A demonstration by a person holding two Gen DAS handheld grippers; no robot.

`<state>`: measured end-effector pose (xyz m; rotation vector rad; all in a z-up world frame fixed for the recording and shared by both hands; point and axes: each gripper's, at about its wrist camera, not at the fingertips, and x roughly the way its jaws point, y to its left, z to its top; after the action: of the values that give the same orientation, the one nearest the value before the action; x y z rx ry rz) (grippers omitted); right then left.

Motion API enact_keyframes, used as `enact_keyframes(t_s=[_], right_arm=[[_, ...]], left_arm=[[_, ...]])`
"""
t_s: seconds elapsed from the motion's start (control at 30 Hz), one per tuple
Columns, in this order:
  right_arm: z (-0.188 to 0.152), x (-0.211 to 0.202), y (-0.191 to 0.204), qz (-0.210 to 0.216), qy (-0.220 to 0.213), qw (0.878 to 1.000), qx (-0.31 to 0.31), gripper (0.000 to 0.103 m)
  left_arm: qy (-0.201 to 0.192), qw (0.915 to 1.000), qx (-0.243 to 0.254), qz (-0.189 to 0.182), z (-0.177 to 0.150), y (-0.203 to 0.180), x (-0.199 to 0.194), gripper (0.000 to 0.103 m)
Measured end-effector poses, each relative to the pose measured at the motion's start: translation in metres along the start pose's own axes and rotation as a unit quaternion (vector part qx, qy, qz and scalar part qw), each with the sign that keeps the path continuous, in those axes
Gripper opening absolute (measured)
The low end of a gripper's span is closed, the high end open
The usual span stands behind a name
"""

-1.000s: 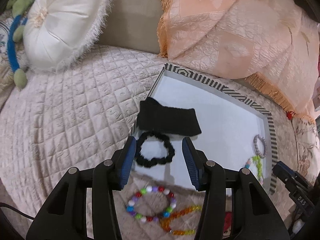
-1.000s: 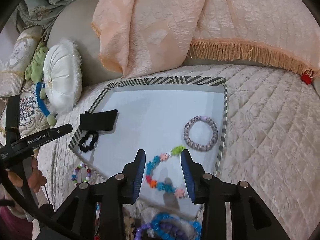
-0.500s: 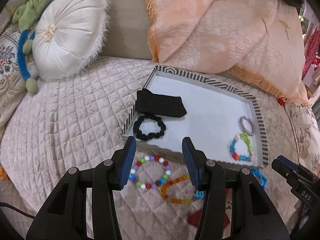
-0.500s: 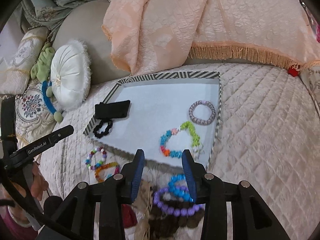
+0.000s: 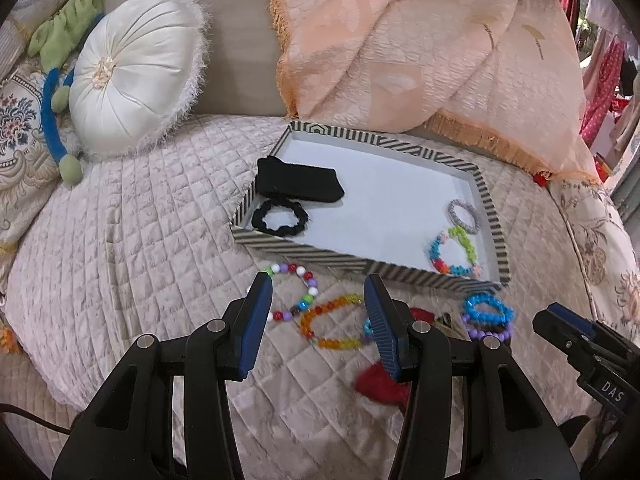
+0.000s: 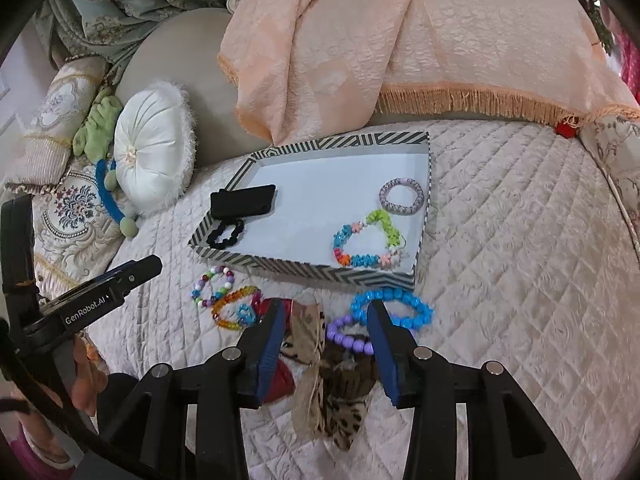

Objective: Organize jewelry
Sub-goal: 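Lift both open tools away from the tray, then move the left tool to the red bow while the right tool reaches the blue bead bracelet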

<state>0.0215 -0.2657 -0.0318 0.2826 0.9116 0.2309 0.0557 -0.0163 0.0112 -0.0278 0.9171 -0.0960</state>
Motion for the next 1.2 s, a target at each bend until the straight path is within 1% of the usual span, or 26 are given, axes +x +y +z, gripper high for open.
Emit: enact_keyframes(t_s=[0.23,0.4,0.57,0.7,0.87,1.0,1.13,1.2], right_arm=[[-0.012,-0.013,0.006,0.002,0.000,1.000,-0.008,0.044],[-0.020,-0.019,0.006,-0.004,0.002,1.000,-0.013,0.047],[-0.029,-0.022,-0.004,-0.007,0.008,1.000,-0.006,0.048],[-0.037,-0.022,-0.017,-0.013,0.019,1.000,-0.002,0.049],[-0.043,-0.014,-0.034,-0.024,0.034,0.999,0.008,0.049],[-0.041,-0.005,-0.043,-0.029,0.040,0.999,0.007,0.049],[-0.029,0.001,-0.058,-0.022,0.025,0.999,0.021,0.049],[-0.021,0.005,-0.061,-0.034,0.020,0.999,0.004,0.049]], left_arm=[[0.001,1.0000,0.006,0.001,-0.014,-0.003,-0.009,0.047],[0.007,1.0000,-0.003,-0.006,-0.019,0.002,-0.014,0.047],[0.026,0.9991,-0.023,-0.023,-0.024,0.013,-0.013,0.047],[0.049,0.9974,-0.034,-0.041,-0.030,0.020,-0.007,0.047],[0.072,0.9947,-0.042,-0.059,-0.040,0.021,0.004,0.047],[0.096,0.9915,-0.042,-0.077,-0.049,0.015,0.016,0.047],[0.112,0.9895,-0.036,-0.083,-0.054,0.007,0.024,0.048],[0.116,0.9891,-0.034,-0.085,-0.055,0.005,0.026,0.047]])
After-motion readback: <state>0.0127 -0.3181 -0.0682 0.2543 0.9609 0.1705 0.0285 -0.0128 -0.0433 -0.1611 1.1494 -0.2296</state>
